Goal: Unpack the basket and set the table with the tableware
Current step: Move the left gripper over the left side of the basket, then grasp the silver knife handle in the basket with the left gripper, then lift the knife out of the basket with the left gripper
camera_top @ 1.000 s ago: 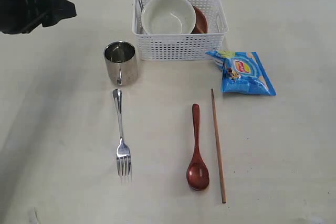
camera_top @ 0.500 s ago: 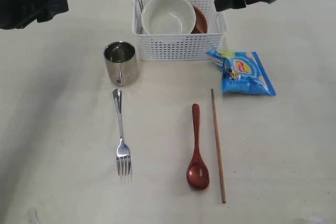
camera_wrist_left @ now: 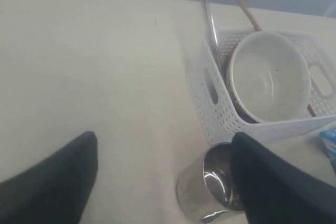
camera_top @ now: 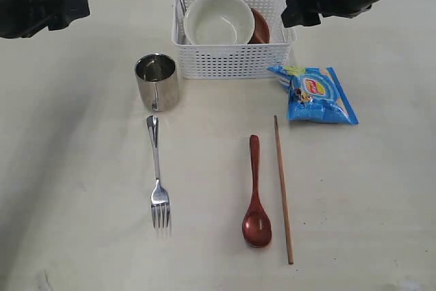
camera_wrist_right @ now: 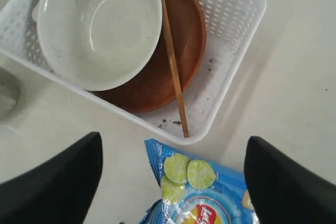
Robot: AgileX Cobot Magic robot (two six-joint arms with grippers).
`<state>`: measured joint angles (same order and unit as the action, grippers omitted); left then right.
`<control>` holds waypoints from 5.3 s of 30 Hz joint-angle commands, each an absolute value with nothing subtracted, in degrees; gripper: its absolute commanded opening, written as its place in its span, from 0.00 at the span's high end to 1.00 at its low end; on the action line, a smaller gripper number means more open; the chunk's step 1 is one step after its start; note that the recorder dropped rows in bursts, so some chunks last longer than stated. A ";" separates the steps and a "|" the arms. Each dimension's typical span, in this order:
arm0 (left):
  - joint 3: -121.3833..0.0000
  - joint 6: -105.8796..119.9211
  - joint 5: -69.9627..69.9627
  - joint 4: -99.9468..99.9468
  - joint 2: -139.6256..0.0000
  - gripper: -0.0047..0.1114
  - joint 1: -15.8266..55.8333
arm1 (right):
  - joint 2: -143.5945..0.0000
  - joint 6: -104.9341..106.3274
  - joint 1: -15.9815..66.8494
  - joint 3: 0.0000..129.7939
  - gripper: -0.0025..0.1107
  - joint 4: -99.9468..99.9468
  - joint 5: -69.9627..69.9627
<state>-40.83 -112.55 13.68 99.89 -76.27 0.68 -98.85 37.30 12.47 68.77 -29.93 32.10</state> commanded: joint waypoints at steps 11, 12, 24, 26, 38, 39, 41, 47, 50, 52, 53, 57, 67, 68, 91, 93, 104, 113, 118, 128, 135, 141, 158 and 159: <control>-73.17 -113.88 31.43 99.95 -97.77 0.30 0.53 | -98.52 37.35 12.08 68.55 0.35 -30.15 31.51; -75.73 -114.18 32.15 99.95 -100.26 0.30 0.53 | -98.52 37.35 12.08 68.55 0.35 -30.15 31.51; -103.42 -120.47 42.00 99.95 -129.08 0.30 0.53 | -98.52 37.35 12.08 68.55 0.35 -30.15 30.29; -105.41 -120.47 41.88 99.95 -131.14 0.30 0.53 | -98.52 37.35 12.08 68.55 0.35 -30.15 30.02; -106.66 -119.15 37.53 99.95 -135.16 0.32 0.87 | -98.52 37.24 12.18 68.55 0.35 -30.15 28.72; -106.66 -119.15 37.25 99.95 -135.20 0.32 0.87 | -98.52 37.24 12.18 68.55 0.35 -30.15 28.72; -106.66 -118.65 37.13 99.95 -135.20 0.32 1.18 | -98.52 37.24 12.18 68.55 0.35 -30.15 28.61; -106.90 -117.54 33.82 99.95 -135.20 0.32 3.27 | -98.52 37.24 12.18 68.55 0.35 -30.37 27.86; -106.90 -117.34 30.96 99.95 -135.20 0.34 4.06 | -98.52 37.24 12.18 68.55 0.35 -30.37 27.86; -106.90 -117.34 30.57 99.95 -135.20 0.36 4.20 | -98.52 37.24 12.18 68.55 0.35 -30.37 27.86; -106.90 -117.34 30.57 99.95 -135.20 0.37 4.20 | -98.52 37.24 12.18 68.55 0.35 -30.37 27.86; -106.90 -118.78 30.93 99.95 -135.63 0.39 4.20 | -98.52 37.24 12.18 68.55 0.35 -30.48 27.86; -107.12 -119.55 32.55 99.95 -137.32 0.41 4.20 | -98.52 37.24 12.18 68.55 0.35 -30.56 27.86; -107.12 -119.82 32.55 99.95 -137.32 0.43 4.20 | -98.52 37.24 12.18 68.55 0.35 -30.56 27.86; -110.61 -120.70 41.14 99.53 -137.21 0.96 3.92 | -98.52 37.24 12.18 68.55 0.35 -30.53 27.27; -112.53 -120.70 43.48 99.63 -137.21 0.96 3.92 | -98.52 37.45 12.18 68.55 0.35 -30.53 27.27; -118.48 -122.15 47.23 99.95 -137.21 0.96 1.19 | -98.52 37.47 12.18 68.55 0.35 -30.53 27.27; -120.16 -122.15 50.05 99.95 -130.55 0.96 -0.95 | -98.52 37.69 12.18 68.55 0.35 -30.53 26.46; -120.16 -122.15 49.36 99.95 -126.67 0.96 -1.05 | -98.52 37.69 12.18 68.55 0.35 -30.53 26.46; -114.39 -122.15 48.98 99.95 -118.23 0.96 -3.23 | -98.52 37.69 12.18 68.55 0.35 -30.41 27.08; -104.06 -122.15 50.47 99.95 -113.45 0.96 -7.83 | -98.52 37.69 12.18 68.55 0.35 -30.41 27.45; -91.29 -122.15 43.97 99.95 -106.97 0.96 -9.07 | -98.52 37.69 12.18 68.55 0.35 -30.64 28.92; -47.99 -120.18 30.74 99.95 -78.67 0.96 -3.95 | -98.52 37.69 12.18 68.55 0.35 -30.64 32.60; -46.38 -119.57 30.00 99.95 -77.98 0.96 -3.95 | -98.52 37.69 12.18 68.55 0.35 -30.64 33.20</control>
<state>-50.41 -120.09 31.12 100.38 -80.59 -4.50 -98.85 37.30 12.47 68.77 -30.37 31.78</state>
